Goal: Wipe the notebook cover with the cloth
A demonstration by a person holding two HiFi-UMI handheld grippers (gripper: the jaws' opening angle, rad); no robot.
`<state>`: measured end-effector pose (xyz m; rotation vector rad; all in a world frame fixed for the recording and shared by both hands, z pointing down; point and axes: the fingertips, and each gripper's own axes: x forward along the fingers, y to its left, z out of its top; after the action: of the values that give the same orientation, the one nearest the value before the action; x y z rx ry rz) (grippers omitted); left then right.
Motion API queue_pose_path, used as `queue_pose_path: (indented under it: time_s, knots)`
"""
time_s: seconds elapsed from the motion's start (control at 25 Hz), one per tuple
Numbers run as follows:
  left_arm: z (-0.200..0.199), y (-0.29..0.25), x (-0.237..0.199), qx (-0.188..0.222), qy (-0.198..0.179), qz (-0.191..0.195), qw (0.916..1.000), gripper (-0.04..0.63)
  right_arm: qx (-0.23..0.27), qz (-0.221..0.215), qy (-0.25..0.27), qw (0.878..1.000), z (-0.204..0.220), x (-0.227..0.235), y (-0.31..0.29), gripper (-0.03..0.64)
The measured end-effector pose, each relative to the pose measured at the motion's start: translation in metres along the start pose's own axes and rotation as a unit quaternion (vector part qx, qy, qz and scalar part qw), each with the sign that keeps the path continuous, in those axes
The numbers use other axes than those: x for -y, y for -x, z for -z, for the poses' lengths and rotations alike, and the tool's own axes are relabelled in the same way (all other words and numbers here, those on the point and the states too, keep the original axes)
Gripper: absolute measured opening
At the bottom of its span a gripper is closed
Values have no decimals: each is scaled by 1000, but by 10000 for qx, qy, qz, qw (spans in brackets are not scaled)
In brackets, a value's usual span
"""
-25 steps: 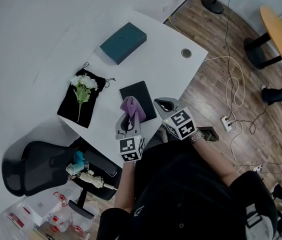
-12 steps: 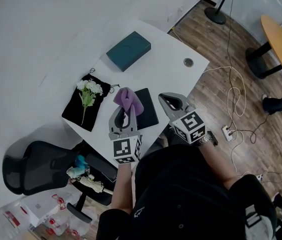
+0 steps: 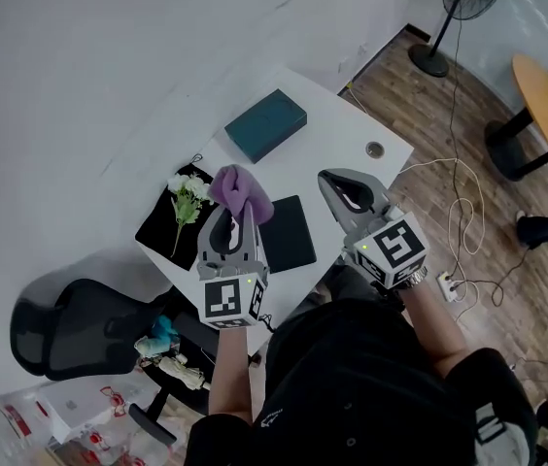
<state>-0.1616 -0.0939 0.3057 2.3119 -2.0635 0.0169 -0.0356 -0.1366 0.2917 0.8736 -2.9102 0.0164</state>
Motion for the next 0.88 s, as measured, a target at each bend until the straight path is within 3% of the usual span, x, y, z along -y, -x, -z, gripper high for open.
queue_pose_path:
  time_s: [0.2,0.52,0.88]
  knots:
    - [-17,2,3,151,-128,33,9998,74,381,61,9,9993,-28,1,1,3]
    - [3,5,11,-39,45,105,9999,74,160,171,-130,9996,-3,1,-1,3]
    - [18,8,13,-115,116,45,9999,74,181,111,-90,9997,-5,-3,-1,3]
